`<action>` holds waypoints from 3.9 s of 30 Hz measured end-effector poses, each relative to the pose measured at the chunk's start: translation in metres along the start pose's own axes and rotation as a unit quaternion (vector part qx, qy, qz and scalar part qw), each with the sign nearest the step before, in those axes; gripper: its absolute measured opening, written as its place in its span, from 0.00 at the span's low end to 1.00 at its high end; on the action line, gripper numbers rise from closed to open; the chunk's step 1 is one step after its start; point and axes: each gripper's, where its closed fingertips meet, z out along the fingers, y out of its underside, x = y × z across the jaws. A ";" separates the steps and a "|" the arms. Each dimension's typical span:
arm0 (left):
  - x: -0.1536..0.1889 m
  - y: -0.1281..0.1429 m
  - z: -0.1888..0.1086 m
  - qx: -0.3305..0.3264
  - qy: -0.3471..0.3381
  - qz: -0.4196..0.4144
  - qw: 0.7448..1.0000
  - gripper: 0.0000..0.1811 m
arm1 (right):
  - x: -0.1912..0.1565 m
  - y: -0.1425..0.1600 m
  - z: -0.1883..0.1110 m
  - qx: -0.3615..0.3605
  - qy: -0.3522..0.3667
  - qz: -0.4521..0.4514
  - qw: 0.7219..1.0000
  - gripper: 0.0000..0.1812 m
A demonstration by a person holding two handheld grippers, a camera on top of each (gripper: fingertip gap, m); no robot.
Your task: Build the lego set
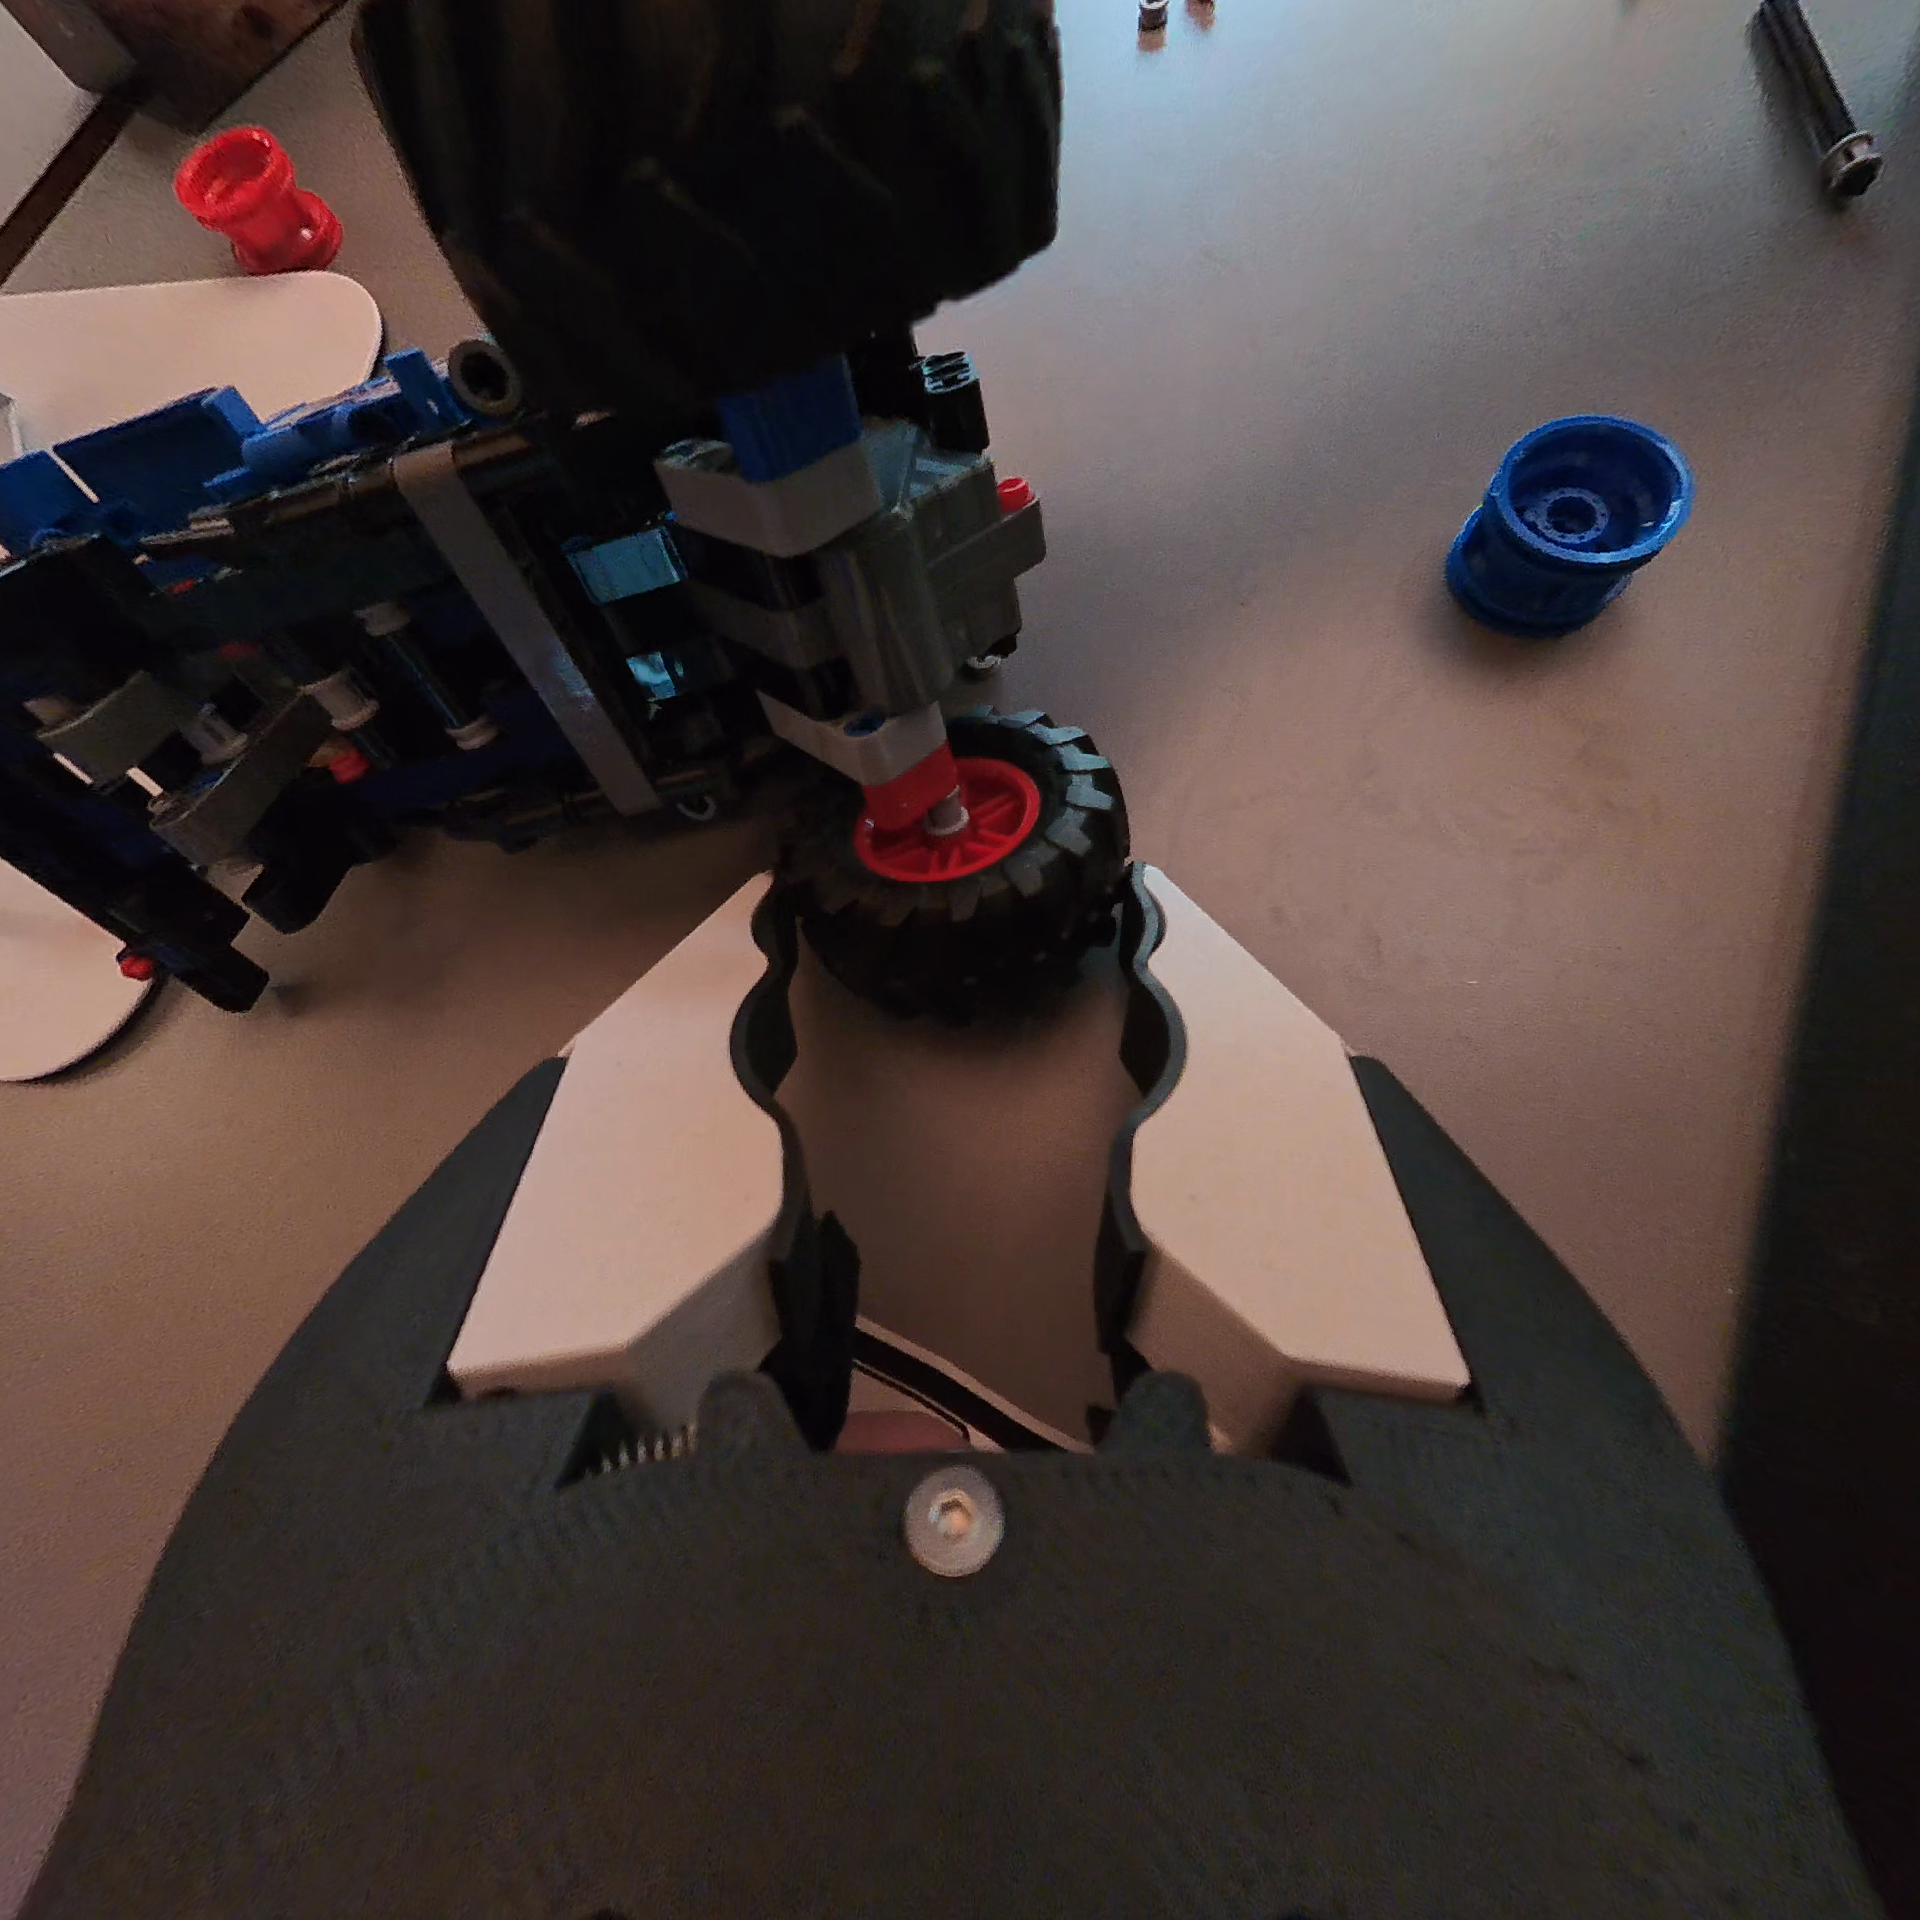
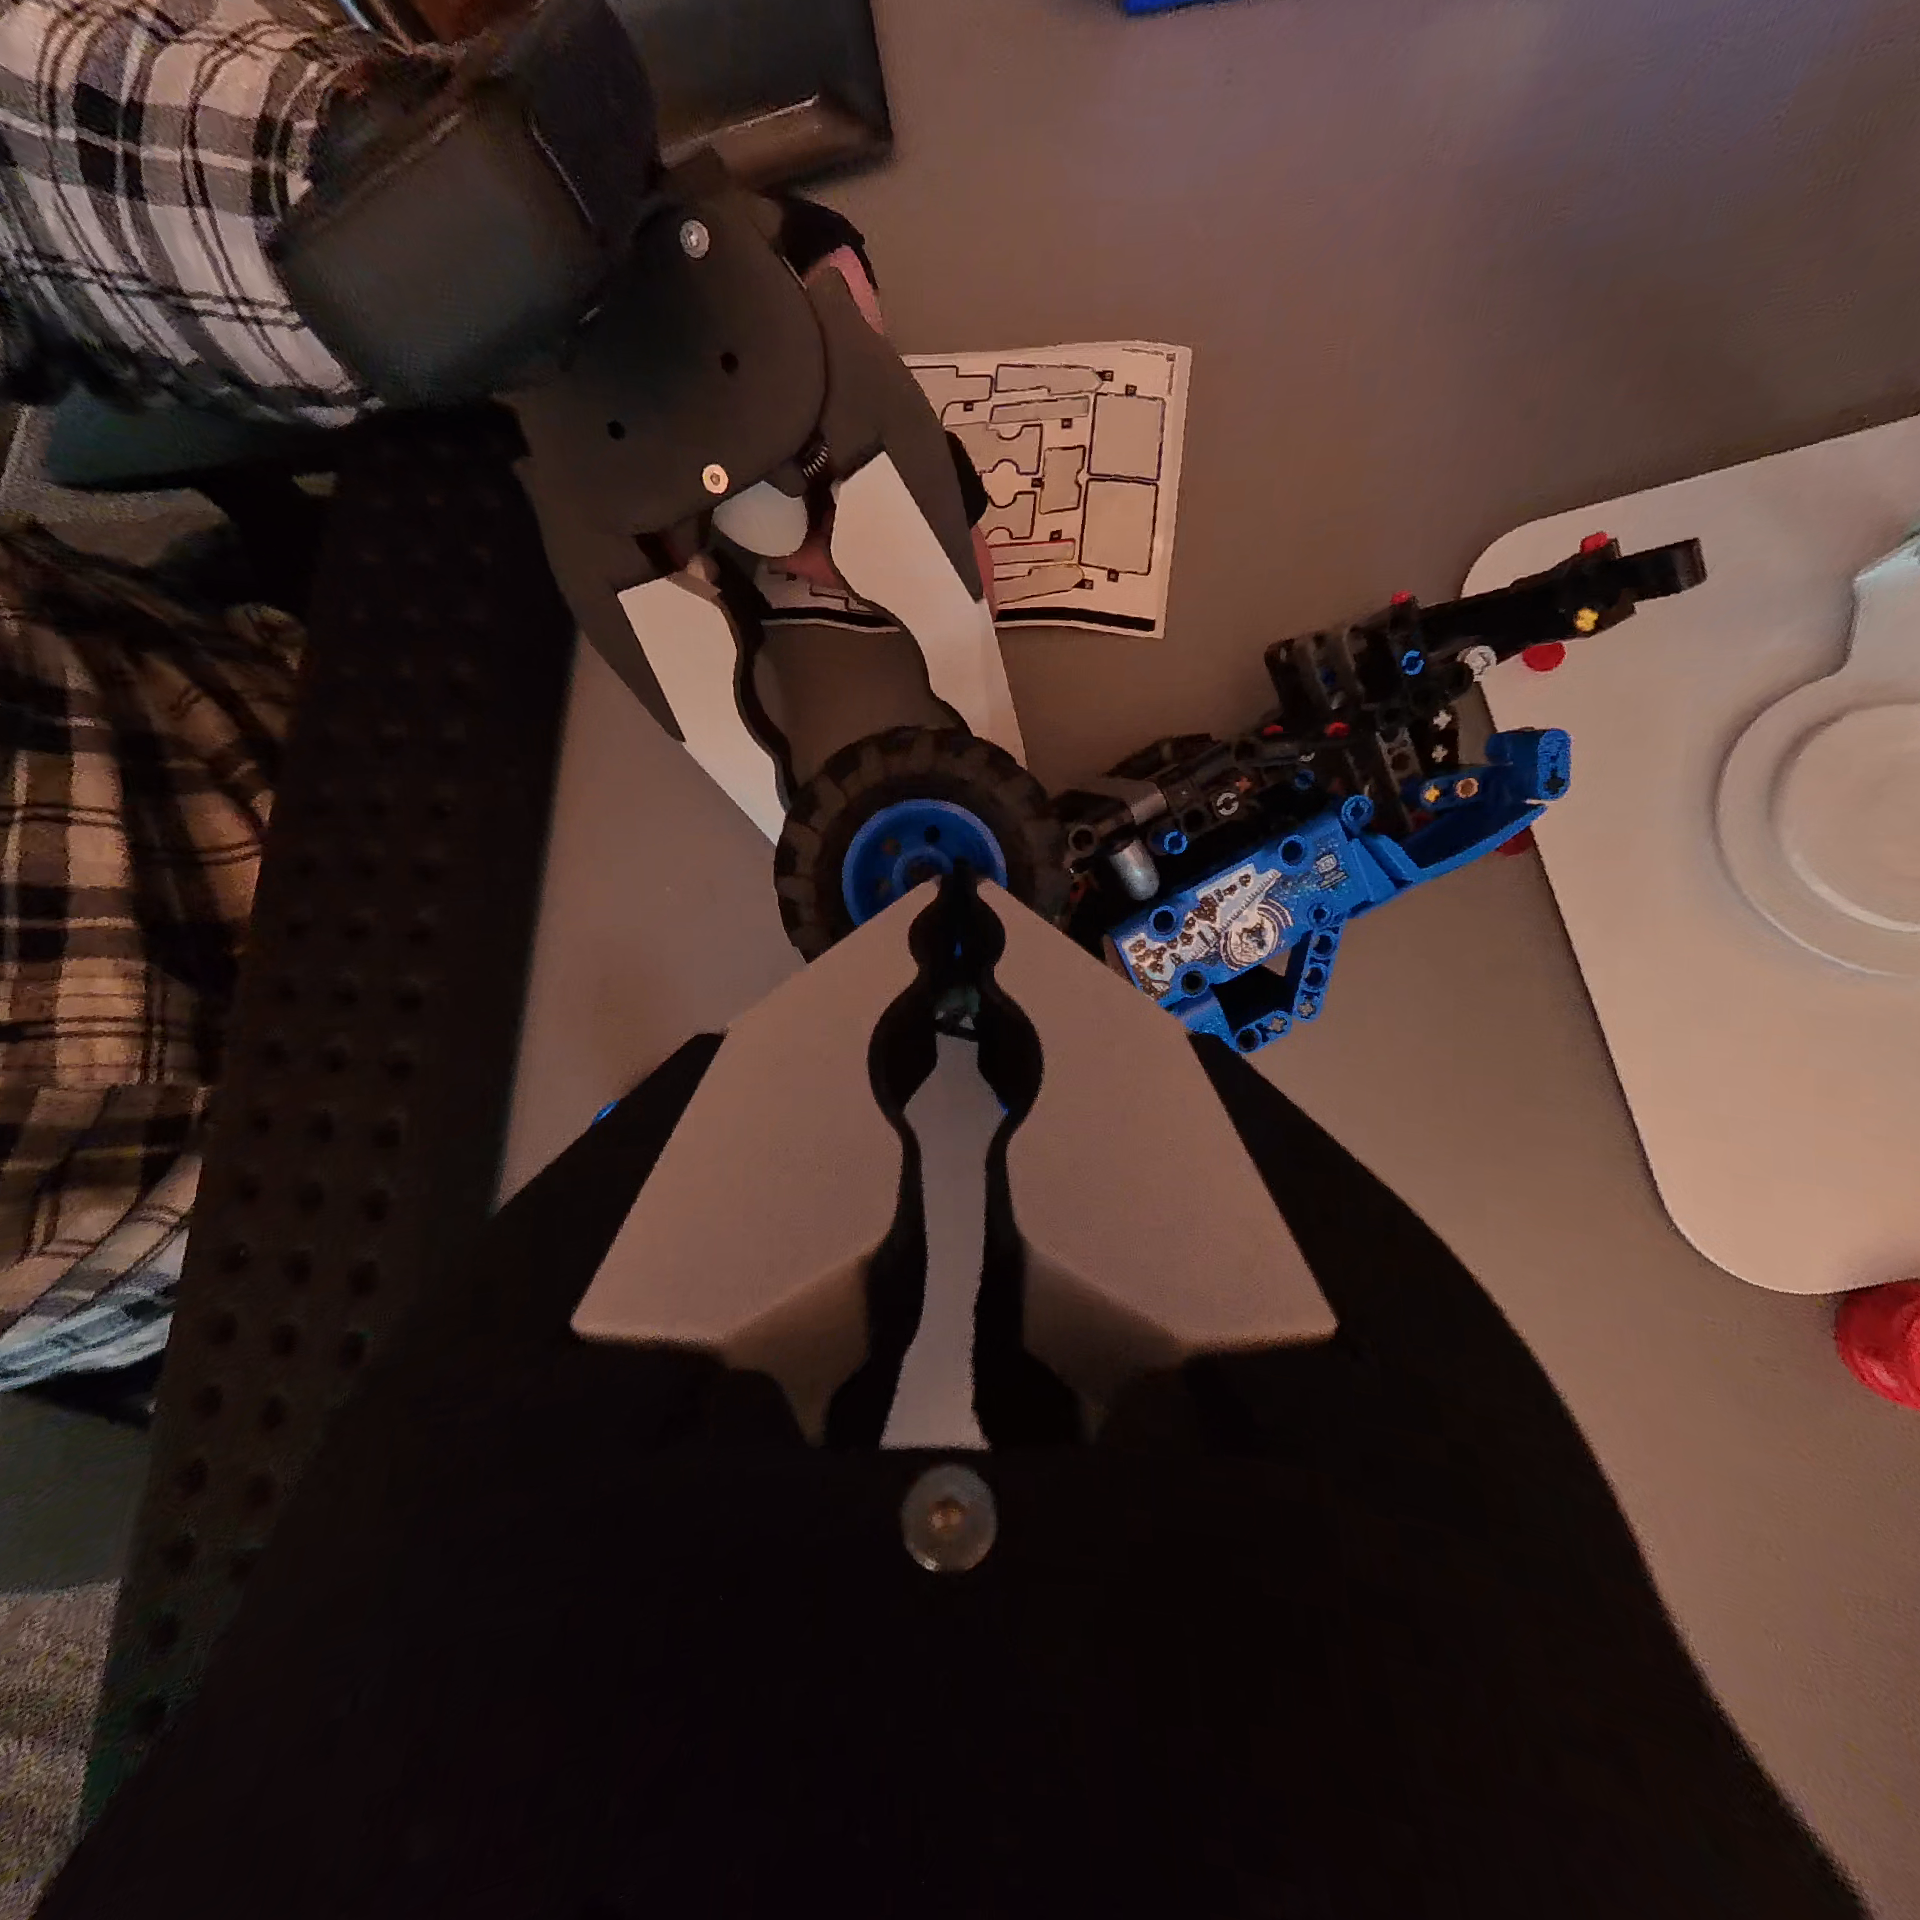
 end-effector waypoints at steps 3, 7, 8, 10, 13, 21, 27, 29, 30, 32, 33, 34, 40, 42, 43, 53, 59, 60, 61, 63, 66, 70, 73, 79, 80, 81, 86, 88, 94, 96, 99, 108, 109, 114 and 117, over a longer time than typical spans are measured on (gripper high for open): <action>0.000 0.000 0.000 0.001 -0.001 0.004 1.000 0.34 | -0.001 -0.001 -0.001 -0.011 -0.014 -0.007 1.000 0.00; 0.000 0.000 0.000 0.002 0.000 0.005 1.000 0.34 | -0.005 -0.002 -0.001 -0.005 -0.051 0.005 0.999 0.00; 0.000 0.000 0.000 0.003 0.001 0.004 1.000 0.34 | -0.005 -0.001 -0.001 -0.005 -0.055 0.006 0.998 0.00; 0.000 0.000 0.000 0.003 0.002 0.007 1.000 0.34 | -0.005 -0.002 0.000 -0.002 -0.063 0.010 0.998 0.00; 0.000 0.000 0.001 0.003 0.004 0.007 1.000 0.34 | -0.006 -0.003 0.001 -0.009 -0.060 0.000 0.998 0.00; 0.001 -0.001 0.001 0.004 0.008 0.007 1.000 0.33 | -0.010 -0.005 0.002 -0.070 -0.030 -0.057 0.995 0.00; 0.001 -0.001 0.002 0.003 0.011 0.000 1.000 0.32 | -0.012 -0.010 0.006 -0.128 -0.005 -0.102 0.987 0.00; 0.001 -0.001 0.002 0.003 0.012 -0.001 1.000 0.32 | -0.012 -0.010 0.007 -0.148 0.004 -0.115 0.982 0.00; 0.001 -0.001 0.002 0.003 0.013 -0.002 1.000 0.32 | -0.012 -0.010 0.007 -0.159 0.009 -0.121 0.980 0.00; 0.002 0.000 0.002 0.002 0.014 -0.003 1.000 0.32 | -0.013 -0.011 0.008 -0.172 0.013 -0.129 0.976 0.00; 0.002 0.000 0.002 0.002 0.015 -0.004 1.000 0.32 | -0.013 -0.011 0.008 -0.179 0.016 -0.133 0.975 0.00; 0.002 0.000 0.002 0.002 0.015 -0.004 1.000 0.32 | -0.013 -0.011 0.008 -0.183 0.018 -0.136 0.974 0.00; 0.002 -0.001 0.002 0.002 0.015 -0.006 1.000 0.32 | -0.011 -0.007 0.007 -0.224 0.044 -0.156 0.961 0.00; 0.002 -0.001 0.002 0.002 0.015 -0.006 1.000 0.32 | -0.012 -0.007 0.008 -0.220 0.041 -0.153 0.963 0.00; 0.002 -0.001 0.002 0.002 0.015 -0.006 1.000 0.32 | -0.011 -0.007 0.008 -0.219 0.039 -0.151 0.963 0.00; 0.002 -0.001 0.002 0.001 0.016 -0.011 1.000 0.31 | -0.012 -0.011 0.012 -0.247 0.052 -0.174 0.952 0.00; 0.002 0.000 0.002 -0.001 0.018 -0.014 1.000 0.31 | -0.015 -0.016 0.016 -0.256 0.058 -0.189 0.946 0.00; 0.002 0.000 0.002 -0.001 0.017 -0.013 1.000 0.31 | -0.015 -0.016 0.017 -0.261 0.060 -0.193 0.944 0.00; 0.002 0.000 0.002 -0.001 0.018 -0.014 1.000 0.31 | -0.015 -0.017 0.017 -0.265 0.061 -0.197 0.942 0.00; 0.002 0.000 0.002 -0.002 0.018 -0.016 1.000 0.31 | -0.016 -0.019 0.019 -0.264 0.063 -0.199 0.942 0.00; 0.001 -0.002 0.002 0.000 0.009 -0.008 1.000 0.33 | -0.017 -0.021 0.022 -0.257 0.064 -0.201 0.943 0.00; -0.005 -0.020 -0.015 0.040 -0.001 -0.023 0.999 0.41 | -0.014 -0.018 0.024 -0.259 0.073 -0.198 0.942 0.00; -0.012 -0.044 -0.034 0.115 -0.020 -0.018 0.993 0.43 | -0.016 -0.020 0.026 -0.256 0.077 -0.201 0.942 0.00; -0.015 -0.080 -0.045 0.189 -0.039 -0.011 0.981 0.41 | -0.013 -0.019 0.023 -0.237 0.061 -0.169 0.955 0.00; -0.019 -0.081 -0.045 0.192 -0.052 -0.012 0.980 0.35 | -0.012 -0.020 0.022 -0.230 0.062 -0.166 0.957 0.00; -0.019 -0.081 -0.044 0.194 -0.048 -0.014 0.980 0.35 | -0.011 -0.024 0.019 -0.219 0.064 -0.163 0.960 0.00; -0.018 -0.082 -0.042 0.195 -0.040 -0.012 0.980 0.35 | -0.011 -0.017 0.020 -0.236 0.053 -0.165 0.956 0.00; -0.017 -0.082 -0.043 0.197 -0.039 -0.013 0.980 0.35 | -0.012 -0.017 0.020 -0.234 0.044 -0.163 0.957 0.00; -0.017 -0.081 -0.042 0.200 -0.033 -0.016 0.979 0.35 | -0.015 -0.016 0.019 -0.230 0.027 -0.161 0.959 0.00; -0.017 -0.081 -0.042 0.202 -0.032 -0.018 0.979 0.35 | -0.014 -0.014 0.019 -0.235 0.029 -0.160 0.958 0.00; -0.017 -0.081 -0.043 0.204 -0.033 -0.017 0.978 0.35 | -0.013 -0.011 0.020 -0.239 0.027 -0.159 0.958 0.00; -0.017 -0.081 -0.042 0.207 -0.031 -0.020 0.978 0.35 | -0.013 -0.014 0.018 -0.219 0.019 -0.154 0.963 0.00; -0.017 -0.082 -0.041 0.207 -0.031 -0.020 0.978 0.35 | -0.015 -0.017 0.017 -0.211 0.016 -0.153 0.965 0.00; -0.017 -0.081 -0.041 0.206 -0.032 -0.020 0.978 0.35 | -0.017 -0.017 0.020 -0.220 0.014 -0.159 0.962 0.00; -0.017 -0.081 -0.041 0.207 -0.033 -0.020 0.978 0.35 | -0.011 -0.012 0.020 -0.237 0.027 -0.161 0.958 0.00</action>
